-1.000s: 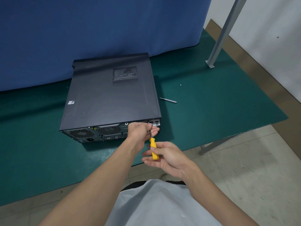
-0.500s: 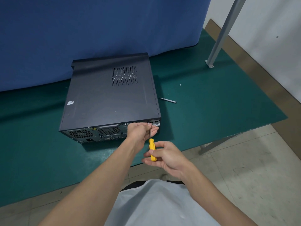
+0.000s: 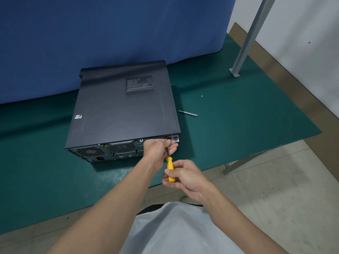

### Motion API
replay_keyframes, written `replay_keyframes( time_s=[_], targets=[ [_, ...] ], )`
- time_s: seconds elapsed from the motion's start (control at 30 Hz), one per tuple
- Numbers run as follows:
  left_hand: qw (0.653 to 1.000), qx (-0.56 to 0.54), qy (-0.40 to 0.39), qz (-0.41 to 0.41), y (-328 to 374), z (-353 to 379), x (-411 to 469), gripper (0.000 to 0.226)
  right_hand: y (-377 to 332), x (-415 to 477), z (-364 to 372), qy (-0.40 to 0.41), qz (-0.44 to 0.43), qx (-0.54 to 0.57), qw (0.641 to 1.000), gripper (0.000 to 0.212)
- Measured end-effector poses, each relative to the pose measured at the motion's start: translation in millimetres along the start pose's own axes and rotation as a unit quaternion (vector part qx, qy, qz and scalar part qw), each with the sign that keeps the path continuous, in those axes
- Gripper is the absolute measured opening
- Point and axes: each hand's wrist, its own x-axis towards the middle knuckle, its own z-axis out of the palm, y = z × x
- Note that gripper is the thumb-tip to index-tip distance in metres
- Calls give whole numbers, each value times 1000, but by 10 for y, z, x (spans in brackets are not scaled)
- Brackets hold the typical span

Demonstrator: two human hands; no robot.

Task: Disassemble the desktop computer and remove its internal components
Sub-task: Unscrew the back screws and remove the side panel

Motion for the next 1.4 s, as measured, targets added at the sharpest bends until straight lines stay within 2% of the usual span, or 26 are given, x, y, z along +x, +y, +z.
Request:
replay_keyframes(
  time_s=[0.13,0.3,0.4,0.6,0.67,0.77,0.9,1.03,1.17,1.3,1.4],
  targets=[
    [998,33,49,19,-7,19,9,11,41,19,19,35,-9,-30,999,19],
    [1000,2,10,11,-2,33,15,10,-17,0,-89,-27,26,95,995,16],
    [1000,-5,-3,7,-20,14,31,10,-8,5,-82,-3,11,69,998,15],
    [997,23,69,13,-11,53,110,8,-20,21,15,67,-3,31,997,21],
    [997,17,77,12,-15,70,118,8,-32,11,28,66,-5,26,997,11],
    [996,10,88,17,-36,65,118,9,-58,-8,20,55,3,59,997,17],
    [998,-44,33,16,-71,0,77,18,-81,-27,41,36,2,60,998,10],
    [994,-109,-23,-17,-51,-42,47,32,-96,-24,75,52,5,19,998,18],
    [993,-105,-37,-33,-32,-69,48,45,-96,4,73,84,9,-1,996,26],
    [996,-84,-37,-25,-19,-68,42,34,-110,11,62,90,6,-19,996,17],
    [999,-50,-7,-2,-33,-60,58,24,-105,11,52,84,5,-4,996,15]
  ],
)
